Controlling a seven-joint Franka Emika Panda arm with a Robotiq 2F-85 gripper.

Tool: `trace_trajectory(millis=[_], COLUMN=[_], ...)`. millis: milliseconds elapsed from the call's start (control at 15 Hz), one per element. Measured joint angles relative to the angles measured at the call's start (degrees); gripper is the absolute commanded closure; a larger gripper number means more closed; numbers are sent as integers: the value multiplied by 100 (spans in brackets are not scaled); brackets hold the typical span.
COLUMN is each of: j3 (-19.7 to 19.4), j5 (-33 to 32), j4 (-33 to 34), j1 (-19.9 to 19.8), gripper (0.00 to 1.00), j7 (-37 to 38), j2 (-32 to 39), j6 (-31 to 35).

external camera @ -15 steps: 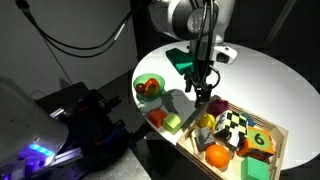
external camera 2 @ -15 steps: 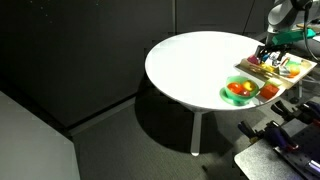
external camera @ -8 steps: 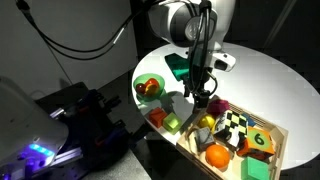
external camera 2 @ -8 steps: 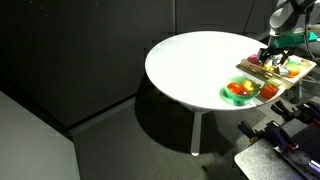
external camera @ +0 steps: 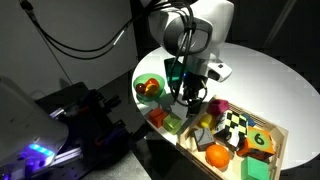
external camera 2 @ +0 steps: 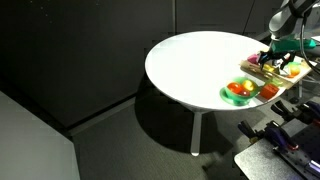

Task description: Put the light green block inside the bowl

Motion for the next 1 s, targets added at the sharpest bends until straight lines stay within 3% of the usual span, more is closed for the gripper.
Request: trace_trajectory(millis=[467, 1000], j3=[-19, -21], j5=[526, 530], j4=[-246, -247], j1=[0, 4], gripper=[0, 0], j7=[231, 231], j2=[-4, 30], j6=[334, 332])
